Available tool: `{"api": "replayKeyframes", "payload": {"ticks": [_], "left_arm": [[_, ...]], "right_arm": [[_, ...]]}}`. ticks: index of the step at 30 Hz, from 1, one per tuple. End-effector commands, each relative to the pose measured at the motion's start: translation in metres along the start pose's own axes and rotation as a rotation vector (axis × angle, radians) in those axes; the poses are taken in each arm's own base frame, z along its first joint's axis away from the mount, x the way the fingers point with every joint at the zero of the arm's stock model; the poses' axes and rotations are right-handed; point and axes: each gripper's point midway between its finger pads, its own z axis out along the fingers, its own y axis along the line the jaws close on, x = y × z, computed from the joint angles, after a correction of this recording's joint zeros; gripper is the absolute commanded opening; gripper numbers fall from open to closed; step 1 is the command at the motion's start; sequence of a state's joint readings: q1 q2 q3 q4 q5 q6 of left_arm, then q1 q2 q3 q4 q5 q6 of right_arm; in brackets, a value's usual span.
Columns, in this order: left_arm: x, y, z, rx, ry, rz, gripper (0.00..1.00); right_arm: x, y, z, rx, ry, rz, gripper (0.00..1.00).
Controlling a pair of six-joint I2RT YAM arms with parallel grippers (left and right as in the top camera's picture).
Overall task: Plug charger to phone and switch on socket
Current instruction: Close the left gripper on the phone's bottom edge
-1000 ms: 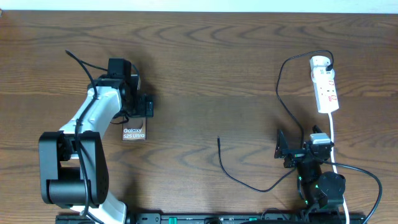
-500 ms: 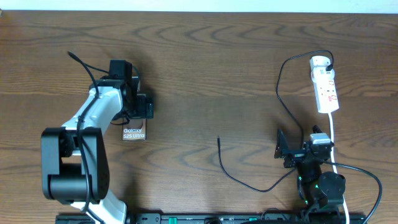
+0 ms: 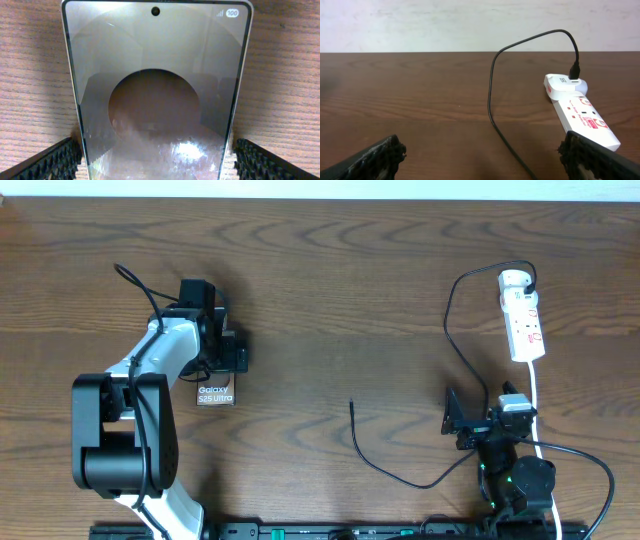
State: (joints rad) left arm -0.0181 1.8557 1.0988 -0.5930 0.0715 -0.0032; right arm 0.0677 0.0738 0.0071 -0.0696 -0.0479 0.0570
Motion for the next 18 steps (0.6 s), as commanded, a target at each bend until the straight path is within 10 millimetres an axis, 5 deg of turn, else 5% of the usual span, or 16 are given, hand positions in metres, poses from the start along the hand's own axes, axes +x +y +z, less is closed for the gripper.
{"api": "replayKeyframes", "payload": {"ticks": [1, 18], "left_arm": [[0.0040, 0.0018, 0.0042, -0.010, 0.013, -0.005, 0.96], [0.0049, 0.0018, 0.0042, -0.010, 0.016, -0.005, 0.89]], "right_arm": [[0.0011, -0.0021, -0.0001, 0.011, 0.002, 0.010, 0.99], [0.0010, -0.0021, -0.0001, 0.011, 0.002, 0.010, 0.99]]}}
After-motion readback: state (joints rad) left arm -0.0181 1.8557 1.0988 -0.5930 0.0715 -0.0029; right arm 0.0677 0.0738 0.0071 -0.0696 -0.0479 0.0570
